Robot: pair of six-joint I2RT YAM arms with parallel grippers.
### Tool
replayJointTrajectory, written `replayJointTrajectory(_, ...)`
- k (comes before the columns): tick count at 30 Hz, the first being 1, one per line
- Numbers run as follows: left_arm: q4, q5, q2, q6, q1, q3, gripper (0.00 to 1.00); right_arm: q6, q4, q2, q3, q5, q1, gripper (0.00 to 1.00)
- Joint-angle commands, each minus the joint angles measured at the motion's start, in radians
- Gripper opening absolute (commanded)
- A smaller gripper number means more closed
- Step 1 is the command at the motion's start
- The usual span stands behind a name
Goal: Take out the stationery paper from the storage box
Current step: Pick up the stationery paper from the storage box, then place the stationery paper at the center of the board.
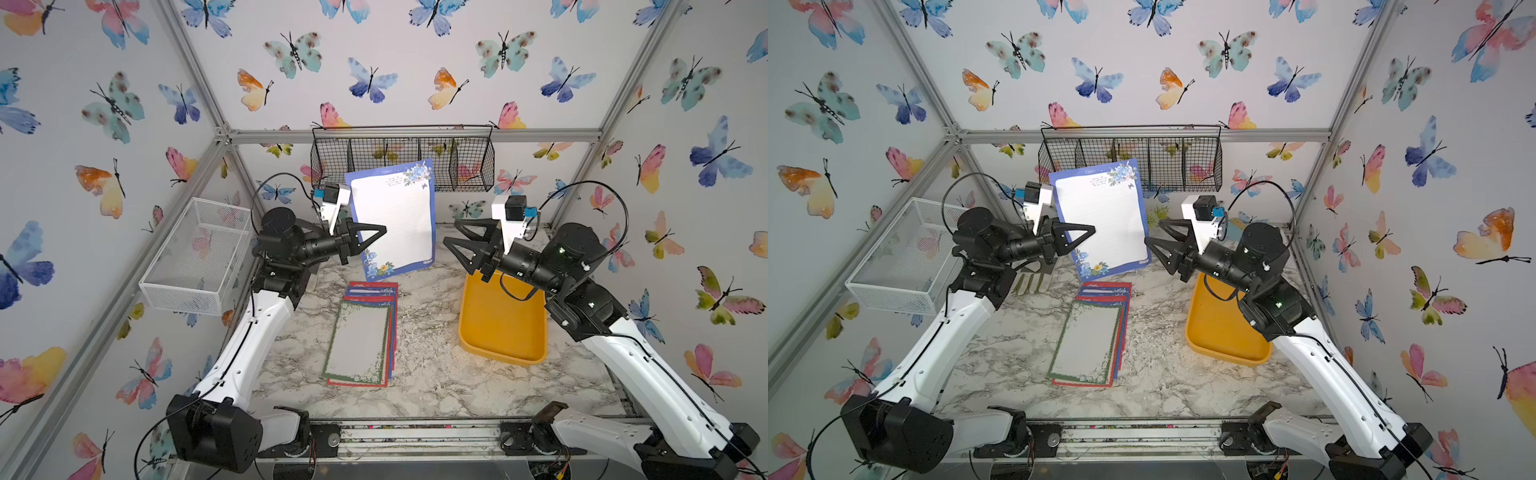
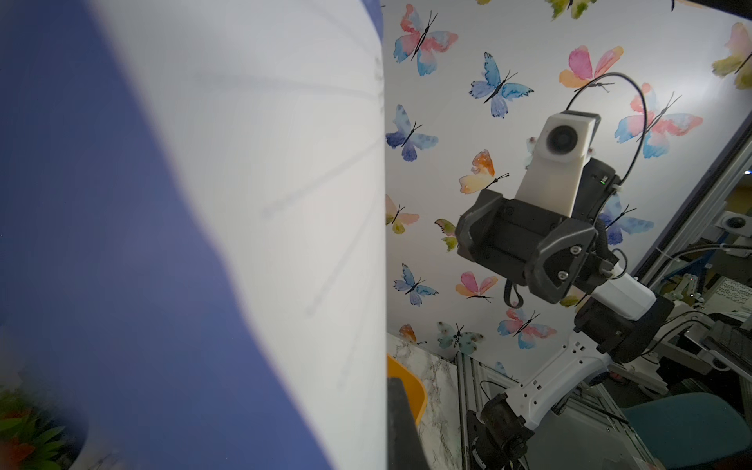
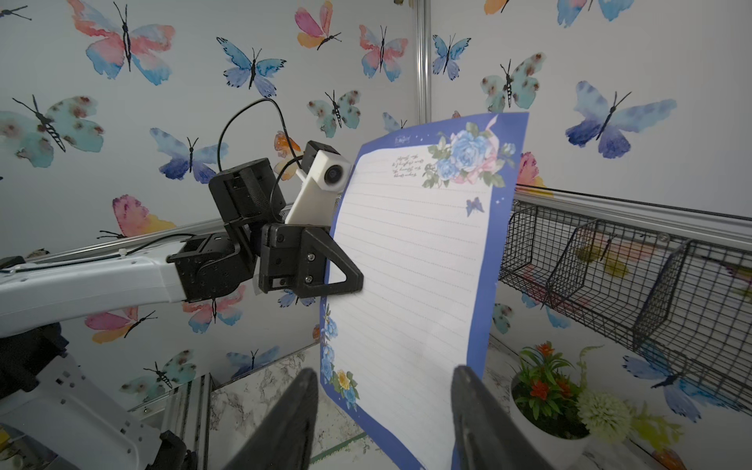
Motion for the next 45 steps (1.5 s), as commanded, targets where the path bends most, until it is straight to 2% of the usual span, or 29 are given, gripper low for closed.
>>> replayJointTrajectory(1, -0.279, 0.039, 0.008, 0.14, 0.009, 0.053, 0.0, -0.016, -0.036, -0.004, -0.012, 0.042, -0.003, 0.57)
replayJointTrajectory(6, -0.511, 0.083, 0.041, 0.201, 0.043, 0.06, 0.0, -0.01, -0.055, -0.019, -0.034, 0.12, -0.003, 0.58)
replayJointTrajectory(9, -0.684, 0.059, 0.059, 0.28, 0.043, 0.032, 0.0, -0.015, -0.084, -0.017, -0.038, 0.129, -0.003, 0.58)
replayJointTrajectory(16, -0.934, -0.163, 0.102, 0.381, 0.043, -0.061, 0.0, -0.032, -0.157, 0.009, -0.031, 0.085, -0.003, 0.59)
replayJointTrajectory(23, -1.039, -0.176, 0.161, 0.406, 0.05, -0.185, 0.0, 0.017, -0.149, 0.013, -0.07, 0.028, -0.003, 0.58)
replayJointTrajectory(30, -0.99, -0.23, 0.145, 0.347, 0.092, -0.342, 0.0, 0.019, -0.162, 0.013, -0.113, -0.014, -0.003, 0.58)
replayJointTrajectory(37, -1.043, -0.337, 0.211, 0.359, 0.129, -0.353, 0.0, 0.022, -0.175, 0.0, -0.14, -0.032, -0.003, 0.58)
replayJointTrajectory(45, -1.053, -0.384, 0.36, 0.381, 0.149, -0.309, 0.0, 0.02, -0.19, -0.022, -0.151, -0.024, -0.003, 0.58)
